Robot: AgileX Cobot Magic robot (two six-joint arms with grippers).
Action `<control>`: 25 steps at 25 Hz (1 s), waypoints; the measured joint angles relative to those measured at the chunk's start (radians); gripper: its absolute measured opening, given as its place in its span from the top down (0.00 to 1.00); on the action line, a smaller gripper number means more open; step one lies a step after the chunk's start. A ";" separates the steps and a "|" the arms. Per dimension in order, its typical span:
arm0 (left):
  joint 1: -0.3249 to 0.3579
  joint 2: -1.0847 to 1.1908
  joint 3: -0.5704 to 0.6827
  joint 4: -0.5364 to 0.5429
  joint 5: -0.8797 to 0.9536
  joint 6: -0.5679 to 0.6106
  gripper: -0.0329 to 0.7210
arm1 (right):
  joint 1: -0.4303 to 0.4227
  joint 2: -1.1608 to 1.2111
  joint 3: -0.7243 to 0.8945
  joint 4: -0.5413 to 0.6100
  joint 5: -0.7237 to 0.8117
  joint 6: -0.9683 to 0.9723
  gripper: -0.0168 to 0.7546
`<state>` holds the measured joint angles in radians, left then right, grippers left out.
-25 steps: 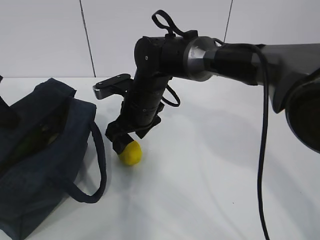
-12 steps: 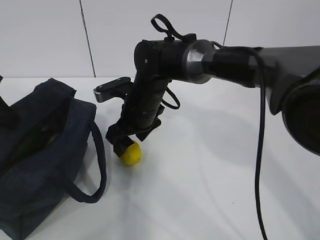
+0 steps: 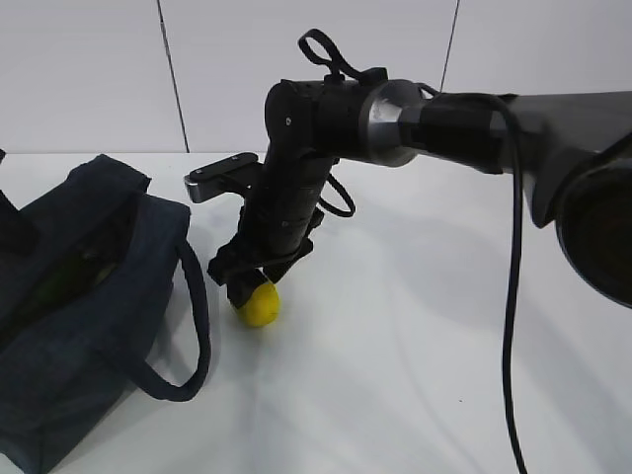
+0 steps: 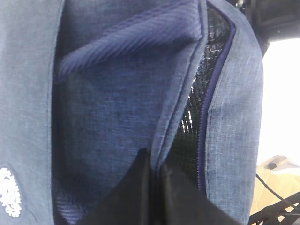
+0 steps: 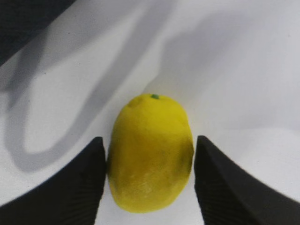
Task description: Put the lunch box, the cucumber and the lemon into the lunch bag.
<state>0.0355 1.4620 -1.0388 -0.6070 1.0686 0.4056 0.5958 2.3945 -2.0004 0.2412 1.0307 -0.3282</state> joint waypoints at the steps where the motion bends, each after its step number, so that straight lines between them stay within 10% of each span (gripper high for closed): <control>1: 0.000 0.000 0.000 0.000 0.000 0.000 0.97 | 0.000 0.000 0.000 0.000 0.000 0.000 0.39; 25: 0.000 0.000 0.000 -0.003 0.002 0.000 0.97 | 0.000 0.000 -0.002 0.000 0.039 0.005 0.53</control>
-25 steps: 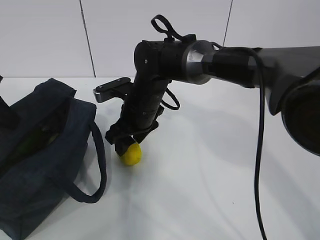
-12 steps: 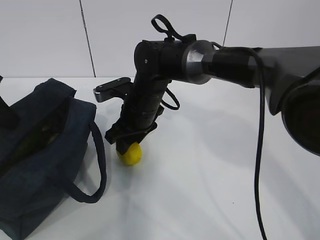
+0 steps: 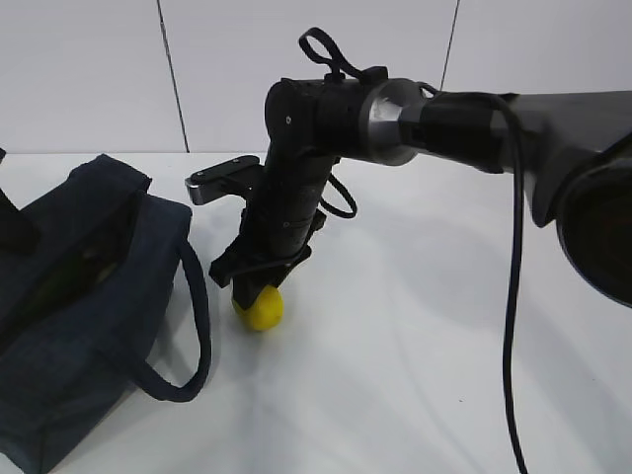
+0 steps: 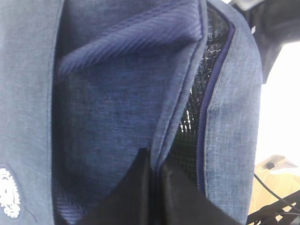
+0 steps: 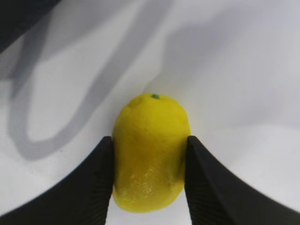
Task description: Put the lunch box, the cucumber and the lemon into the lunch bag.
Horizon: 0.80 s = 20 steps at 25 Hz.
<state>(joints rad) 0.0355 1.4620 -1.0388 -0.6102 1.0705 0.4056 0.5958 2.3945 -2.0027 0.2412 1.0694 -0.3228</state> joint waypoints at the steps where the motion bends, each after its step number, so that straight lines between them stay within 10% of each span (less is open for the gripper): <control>1: 0.000 0.000 0.000 0.000 0.002 0.000 0.97 | 0.000 0.000 -0.003 0.000 0.011 0.000 0.53; 20: 0.000 0.000 0.000 -0.008 -0.024 0.000 0.97 | 0.000 0.003 -0.263 -0.209 0.157 0.460 0.53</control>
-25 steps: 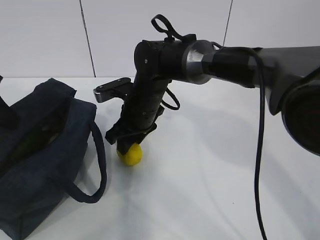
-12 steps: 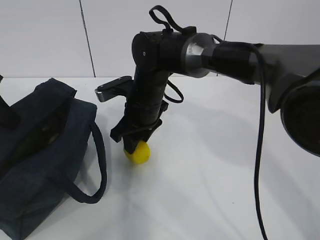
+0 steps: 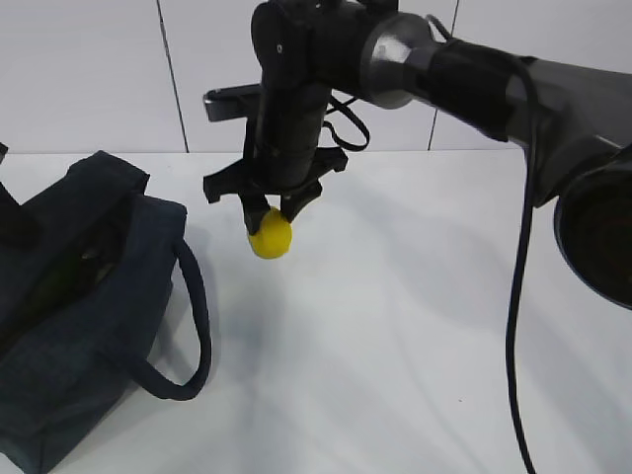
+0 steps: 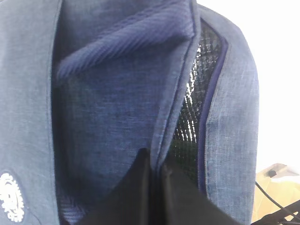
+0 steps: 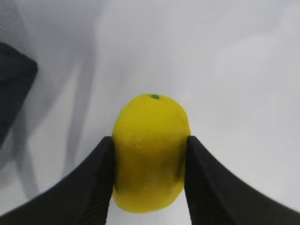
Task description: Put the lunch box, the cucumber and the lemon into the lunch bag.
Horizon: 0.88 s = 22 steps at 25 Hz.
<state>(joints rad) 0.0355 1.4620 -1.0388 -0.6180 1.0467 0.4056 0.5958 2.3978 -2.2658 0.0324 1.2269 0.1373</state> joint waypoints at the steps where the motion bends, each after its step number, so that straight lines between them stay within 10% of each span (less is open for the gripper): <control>1: 0.000 0.000 0.000 0.000 -0.002 0.000 0.97 | 0.000 0.000 -0.027 0.000 0.002 0.027 0.53; 15: 0.000 0.000 0.000 0.000 -0.005 0.000 0.97 | 0.006 -0.023 -0.287 0.254 0.023 0.084 0.53; 22: 0.000 0.000 0.000 0.000 -0.007 0.000 0.97 | 0.074 -0.070 -0.289 0.150 0.027 0.100 0.53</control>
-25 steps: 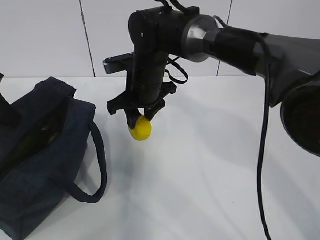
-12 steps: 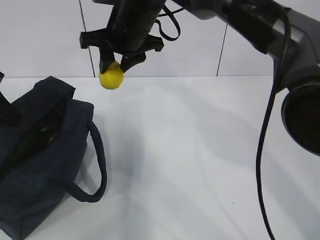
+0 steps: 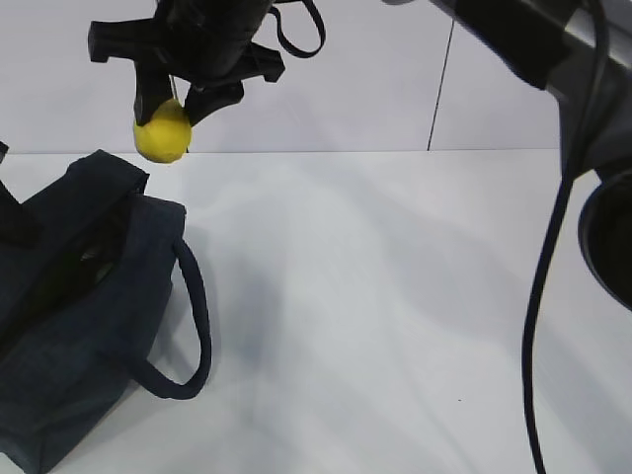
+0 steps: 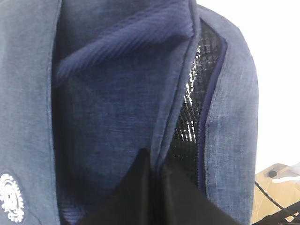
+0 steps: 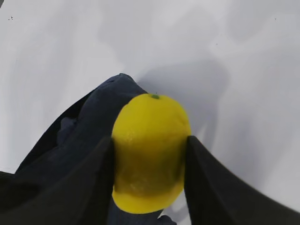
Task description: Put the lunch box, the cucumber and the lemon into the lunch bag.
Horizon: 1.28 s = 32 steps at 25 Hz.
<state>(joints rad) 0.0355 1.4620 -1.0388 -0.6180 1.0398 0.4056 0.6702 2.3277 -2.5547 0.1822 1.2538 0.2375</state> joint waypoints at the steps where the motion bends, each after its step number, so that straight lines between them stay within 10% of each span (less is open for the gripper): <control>1: 0.000 0.000 0.000 0.000 0.000 0.000 0.97 | 0.006 -0.013 0.000 -0.023 0.001 0.008 0.53; 16: 0.000 0.000 0.000 0.000 -0.001 0.000 0.97 | 0.085 -0.069 -0.002 -0.211 0.005 -0.007 0.53; 32: 0.002 0.000 0.000 0.000 0.036 0.000 0.97 | 0.085 -0.157 0.117 -0.119 0.007 -0.084 0.53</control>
<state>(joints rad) 0.0379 1.4620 -1.0388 -0.6180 1.0754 0.4056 0.7548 2.1703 -2.4376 0.0629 1.2609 0.1537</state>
